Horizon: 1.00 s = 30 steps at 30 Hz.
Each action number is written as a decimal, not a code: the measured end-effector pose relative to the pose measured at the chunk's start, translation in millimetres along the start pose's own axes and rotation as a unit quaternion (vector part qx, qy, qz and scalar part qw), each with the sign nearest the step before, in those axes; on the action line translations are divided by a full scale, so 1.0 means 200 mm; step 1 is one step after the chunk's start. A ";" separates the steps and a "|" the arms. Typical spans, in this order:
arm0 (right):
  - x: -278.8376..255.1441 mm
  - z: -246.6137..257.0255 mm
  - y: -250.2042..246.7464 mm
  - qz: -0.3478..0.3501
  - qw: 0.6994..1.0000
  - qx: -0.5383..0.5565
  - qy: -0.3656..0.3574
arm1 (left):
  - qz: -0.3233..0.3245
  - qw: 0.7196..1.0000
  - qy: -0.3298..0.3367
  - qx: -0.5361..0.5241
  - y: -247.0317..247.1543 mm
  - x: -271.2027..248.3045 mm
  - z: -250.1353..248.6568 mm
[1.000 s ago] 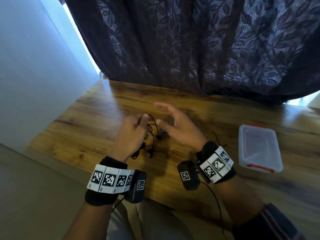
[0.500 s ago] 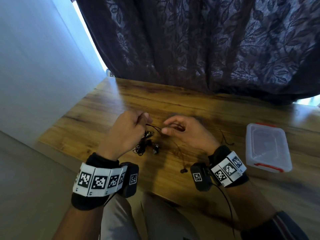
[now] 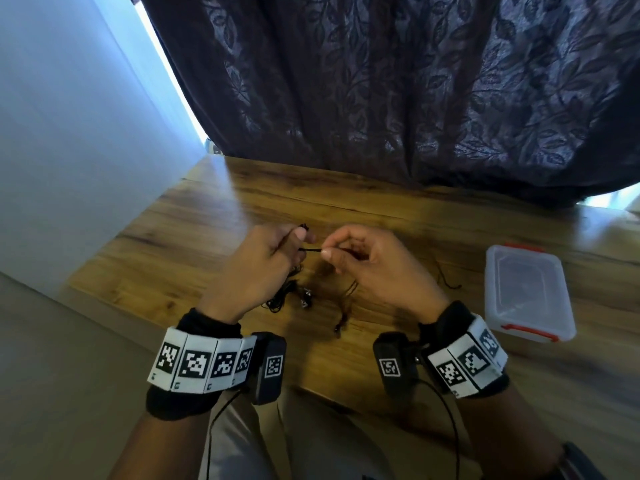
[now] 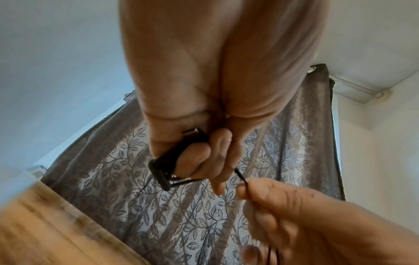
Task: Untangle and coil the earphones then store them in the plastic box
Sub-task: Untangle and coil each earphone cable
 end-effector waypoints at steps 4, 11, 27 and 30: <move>0.02 0.05 -0.06 -0.044 0.998 -0.027 -0.041 | 0.077 0.997 0.016 -0.008 0.01 -0.03 0.03; 0.06 -0.06 0.04 -0.150 0.988 0.024 -0.012 | 0.117 0.952 0.037 -0.280 0.02 -0.04 -0.05; -0.12 0.22 -0.01 0.109 0.974 -0.194 -0.047 | 0.049 0.997 0.047 -0.029 0.06 -0.04 0.13; -0.03 0.23 -0.14 0.053 0.975 -0.201 -0.075 | 0.094 0.988 0.038 -0.113 0.08 -0.06 0.09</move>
Point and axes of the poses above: each hand's wrist, its own x-axis towards the middle knuckle, its own y-axis out of the palm, z = x × y, the point moved 1 cm from there along x, towards the middle knuckle, and after that the axes turned 3 degrees about -x, right-handed, at the moved point
